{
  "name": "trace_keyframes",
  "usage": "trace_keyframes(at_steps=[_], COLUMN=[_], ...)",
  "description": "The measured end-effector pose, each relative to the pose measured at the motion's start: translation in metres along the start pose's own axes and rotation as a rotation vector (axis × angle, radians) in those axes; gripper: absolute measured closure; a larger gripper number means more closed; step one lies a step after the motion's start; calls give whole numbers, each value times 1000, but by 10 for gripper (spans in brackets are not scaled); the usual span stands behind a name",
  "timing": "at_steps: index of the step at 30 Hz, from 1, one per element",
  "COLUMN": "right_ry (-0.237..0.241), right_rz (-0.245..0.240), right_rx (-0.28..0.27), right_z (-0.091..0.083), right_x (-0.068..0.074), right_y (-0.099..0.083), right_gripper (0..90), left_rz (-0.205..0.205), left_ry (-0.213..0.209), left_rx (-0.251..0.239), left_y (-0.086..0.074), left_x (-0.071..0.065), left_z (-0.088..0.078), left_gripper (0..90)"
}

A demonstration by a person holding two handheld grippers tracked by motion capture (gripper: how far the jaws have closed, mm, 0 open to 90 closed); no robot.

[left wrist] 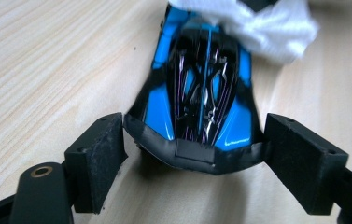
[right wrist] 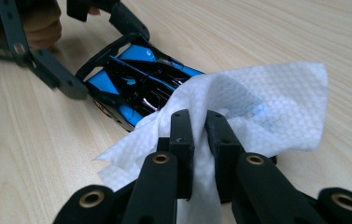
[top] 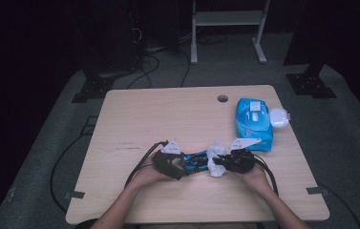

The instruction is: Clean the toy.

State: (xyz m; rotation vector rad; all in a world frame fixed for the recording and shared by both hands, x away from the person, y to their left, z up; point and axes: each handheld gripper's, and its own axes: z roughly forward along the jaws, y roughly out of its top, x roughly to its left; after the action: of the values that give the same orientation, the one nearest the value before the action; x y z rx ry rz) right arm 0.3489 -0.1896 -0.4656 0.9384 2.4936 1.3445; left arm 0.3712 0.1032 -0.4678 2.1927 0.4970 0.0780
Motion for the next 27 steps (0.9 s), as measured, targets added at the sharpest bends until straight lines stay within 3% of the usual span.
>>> trace_keyframes(at_steps=[3,6,11,14,20,27], right_ry=[-5,-12,-23,-28,-47,-72], right_rz=[-33,-49,-75,-85,-127,-184], right_rx=[-4,-3,-5,-13,-22,-29], right_z=[0,-1,-1,-1,-2,-4], right_x=[2,4,6,7,12,17], right_y=[-1,-2,-2,-4,-6,-8], right_gripper=[816,816,817,817,820,823], left_rz=[-67,-97,-142,-168,-176,-146], left_ry=[-35,-49,-28,-39,-12,7], left_rx=[-52,-78,-57,-56,-50,-51], left_y=[0,1,-4,-6,-6,-6], left_x=[5,8,12,13,13,8], left_z=[-3,-6,-1,3,4,4], left_gripper=[199,203,218,220,226,232])
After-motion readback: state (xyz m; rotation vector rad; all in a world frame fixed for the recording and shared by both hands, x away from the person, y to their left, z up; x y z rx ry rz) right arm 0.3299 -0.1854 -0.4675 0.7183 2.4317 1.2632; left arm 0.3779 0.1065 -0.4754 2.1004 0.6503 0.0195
